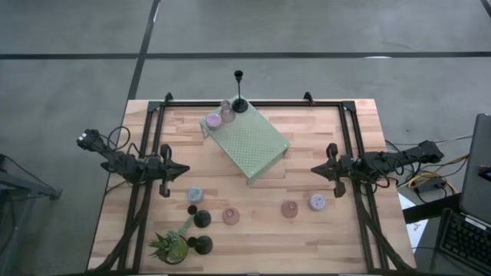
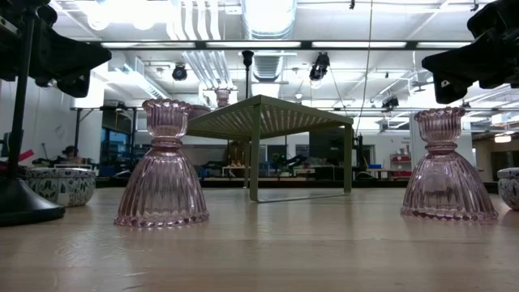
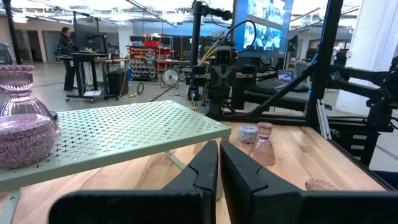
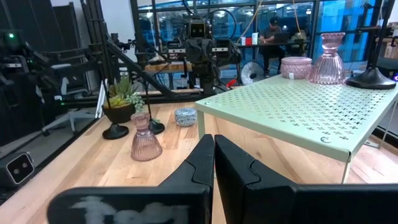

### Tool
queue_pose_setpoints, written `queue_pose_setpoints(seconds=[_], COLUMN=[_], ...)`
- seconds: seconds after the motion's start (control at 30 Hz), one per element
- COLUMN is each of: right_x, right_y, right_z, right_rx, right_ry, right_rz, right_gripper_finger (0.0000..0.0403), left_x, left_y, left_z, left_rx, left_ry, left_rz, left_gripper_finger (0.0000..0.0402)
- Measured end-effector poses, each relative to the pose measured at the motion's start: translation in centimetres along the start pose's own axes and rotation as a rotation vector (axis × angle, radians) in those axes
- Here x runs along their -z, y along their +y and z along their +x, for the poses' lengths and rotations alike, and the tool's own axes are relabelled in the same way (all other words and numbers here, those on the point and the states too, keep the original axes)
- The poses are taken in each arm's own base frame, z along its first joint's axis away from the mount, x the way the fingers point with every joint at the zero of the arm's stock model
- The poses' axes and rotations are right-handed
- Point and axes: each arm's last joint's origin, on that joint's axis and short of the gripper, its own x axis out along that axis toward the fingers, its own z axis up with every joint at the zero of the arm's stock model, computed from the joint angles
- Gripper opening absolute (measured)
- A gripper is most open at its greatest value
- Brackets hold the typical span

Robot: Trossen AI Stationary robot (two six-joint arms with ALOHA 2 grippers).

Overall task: Pick & Place candle stick holders
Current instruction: Put the top black candle holder on the shelf

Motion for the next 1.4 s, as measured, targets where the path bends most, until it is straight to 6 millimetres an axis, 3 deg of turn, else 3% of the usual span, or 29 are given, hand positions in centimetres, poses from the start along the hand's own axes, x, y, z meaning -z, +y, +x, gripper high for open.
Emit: queue_pose_setpoints(seconds=[0.5, 0.6, 0.97, 1.17, 1.4], right_x=[0.0, 0.0, 0.0, 0.0, 0.0], right_y=[0.0, 0.0, 0.0, 0.0, 0.0], right_z=[0.0, 0.0, 0.0, 0.0, 0.0], right_rx=[0.000, 0.000, 0.000, 0.000, 0.000], right_ry=[0.000, 0.000, -0.001, 0.000, -0.001], right_rz=[-0.004, 0.000, -0.004, -0.004, -0.004], right_gripper_finger=[0.0008, 0.0008, 0.0008, 0.0008, 0.0008], left_x=[-0.1, -0.9, -1.8, -1.9, -1.2], left_y=[0.1, 0.3, 0.4, 0.3, -0.8], left_z=[0.0, 0.0, -0.1, -0.1, 0.1], left_rx=[-0.040, -0.100, -0.055, -0.028, 0.266], left_ry=[-0.012, -0.084, -0.170, -0.176, -0.045], left_rz=[-0.001, -0.165, -0.537, -0.646, -0.554], left_gripper_finger=[0.0021, 0.0021, 0.0020, 0.0019, 0.0019])
